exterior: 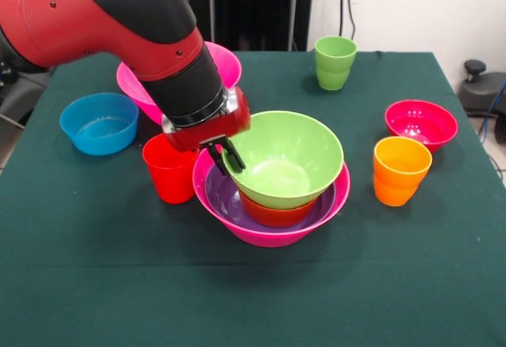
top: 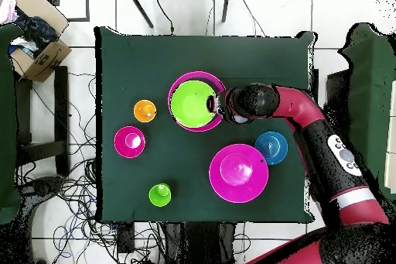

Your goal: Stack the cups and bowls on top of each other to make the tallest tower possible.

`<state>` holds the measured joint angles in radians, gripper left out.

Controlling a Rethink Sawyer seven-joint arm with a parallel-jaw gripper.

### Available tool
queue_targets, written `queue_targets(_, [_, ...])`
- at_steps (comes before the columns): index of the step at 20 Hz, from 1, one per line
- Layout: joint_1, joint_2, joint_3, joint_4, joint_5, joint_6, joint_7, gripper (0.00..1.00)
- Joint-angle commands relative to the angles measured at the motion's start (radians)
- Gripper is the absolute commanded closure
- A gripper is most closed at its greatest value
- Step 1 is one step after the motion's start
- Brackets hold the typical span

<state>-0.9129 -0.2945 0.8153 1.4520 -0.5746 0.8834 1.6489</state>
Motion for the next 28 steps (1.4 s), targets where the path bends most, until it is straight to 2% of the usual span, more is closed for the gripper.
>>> queue_targets(1, [0.048,-0.029,-0.036,-0.026,-0.085,0.094,-0.288,1.00])
queue_targets(2, [0.047,-0.028,-0.035,-0.026,-0.083,0.097,-0.286,1.00])
queue_targets(3, [0.047,-0.028,-0.035,-0.025,-0.082,0.099,-0.285,0.00])
queue_targets(16, [0.058,-0.104,-0.027,-0.029,-0.056,0.212,-0.271,0.00])
queue_targets(24, [0.075,-0.192,-0.001,-0.050,0.012,0.381,-0.246,0.00])
queue_targets(28, [0.077,-0.223,-0.001,-0.069,0.007,0.444,-0.271,0.00])
